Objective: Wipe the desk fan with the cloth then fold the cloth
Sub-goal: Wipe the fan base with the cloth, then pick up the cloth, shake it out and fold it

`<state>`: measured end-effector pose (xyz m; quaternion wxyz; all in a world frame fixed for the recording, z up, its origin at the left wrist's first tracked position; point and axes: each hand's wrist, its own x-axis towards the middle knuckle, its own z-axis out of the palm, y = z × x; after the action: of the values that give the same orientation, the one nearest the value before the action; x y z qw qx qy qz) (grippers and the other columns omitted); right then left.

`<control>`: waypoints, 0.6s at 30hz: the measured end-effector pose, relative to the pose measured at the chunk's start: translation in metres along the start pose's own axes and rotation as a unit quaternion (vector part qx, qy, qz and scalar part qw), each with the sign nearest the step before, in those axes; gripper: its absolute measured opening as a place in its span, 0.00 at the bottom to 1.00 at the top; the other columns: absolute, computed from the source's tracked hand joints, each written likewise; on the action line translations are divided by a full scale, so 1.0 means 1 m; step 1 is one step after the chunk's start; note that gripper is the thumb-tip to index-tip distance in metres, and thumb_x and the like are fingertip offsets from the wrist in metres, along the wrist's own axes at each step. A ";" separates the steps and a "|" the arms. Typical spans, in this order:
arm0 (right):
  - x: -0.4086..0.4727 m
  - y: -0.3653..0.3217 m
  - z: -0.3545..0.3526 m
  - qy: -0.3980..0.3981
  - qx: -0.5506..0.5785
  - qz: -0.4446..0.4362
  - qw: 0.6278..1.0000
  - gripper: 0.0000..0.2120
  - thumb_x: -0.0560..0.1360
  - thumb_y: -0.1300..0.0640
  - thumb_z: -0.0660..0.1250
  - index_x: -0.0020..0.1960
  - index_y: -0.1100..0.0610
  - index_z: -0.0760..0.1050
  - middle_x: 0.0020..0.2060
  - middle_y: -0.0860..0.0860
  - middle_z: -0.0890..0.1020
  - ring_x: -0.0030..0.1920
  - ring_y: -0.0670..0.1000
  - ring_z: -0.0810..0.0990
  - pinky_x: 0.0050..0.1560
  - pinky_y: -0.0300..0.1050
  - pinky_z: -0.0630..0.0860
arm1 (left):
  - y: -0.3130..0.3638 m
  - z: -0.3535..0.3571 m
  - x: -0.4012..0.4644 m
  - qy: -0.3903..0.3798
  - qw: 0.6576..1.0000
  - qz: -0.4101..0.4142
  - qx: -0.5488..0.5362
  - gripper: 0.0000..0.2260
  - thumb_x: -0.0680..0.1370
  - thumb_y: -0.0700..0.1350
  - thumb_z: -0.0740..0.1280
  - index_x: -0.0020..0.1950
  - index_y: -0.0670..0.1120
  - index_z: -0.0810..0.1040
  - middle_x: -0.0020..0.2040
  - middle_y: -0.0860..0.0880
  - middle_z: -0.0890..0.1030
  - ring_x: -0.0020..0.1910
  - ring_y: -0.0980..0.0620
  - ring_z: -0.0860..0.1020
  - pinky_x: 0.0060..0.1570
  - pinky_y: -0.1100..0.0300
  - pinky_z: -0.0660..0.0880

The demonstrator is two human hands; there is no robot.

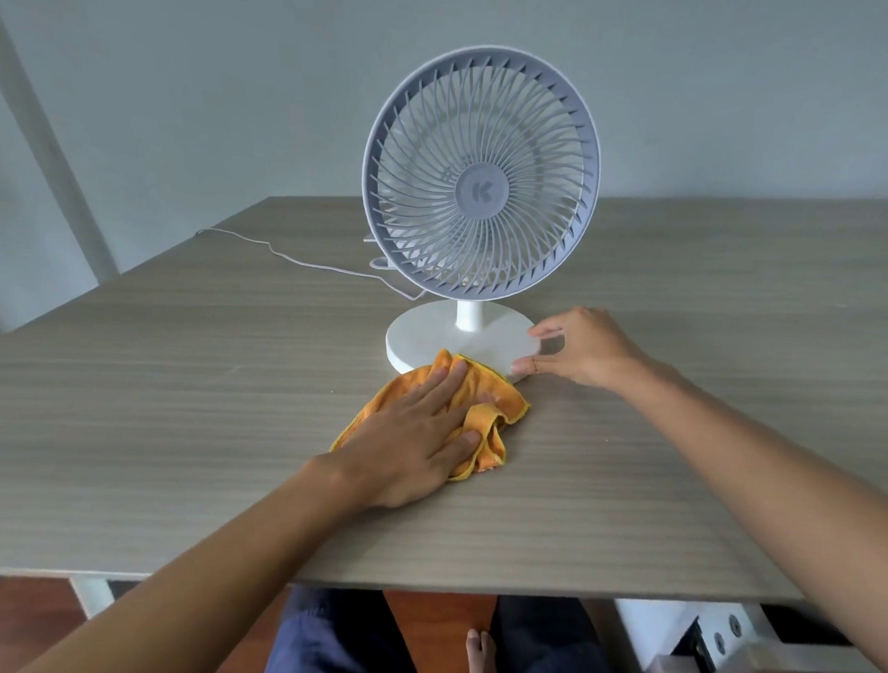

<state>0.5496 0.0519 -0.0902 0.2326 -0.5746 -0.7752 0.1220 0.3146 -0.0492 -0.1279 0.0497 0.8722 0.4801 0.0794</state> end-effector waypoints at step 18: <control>-0.067 -0.072 0.009 -0.021 0.081 -0.042 0.996 0.03 0.72 0.56 0.72 0.45 0.54 0.80 0.36 0.48 0.81 0.37 0.47 0.77 0.40 0.39 0.72 | 0.007 -0.033 -0.023 0.160 0.973 -0.129 -0.106 0.25 0.79 0.52 0.65 0.74 0.49 0.65 0.70 0.45 0.70 0.57 0.42 0.79 0.59 0.50 0.74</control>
<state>0.5003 -0.0332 -0.0798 0.2664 -0.5184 -0.7909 0.1864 0.3020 -0.0714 -0.0964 0.0744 0.7686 0.5790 0.2618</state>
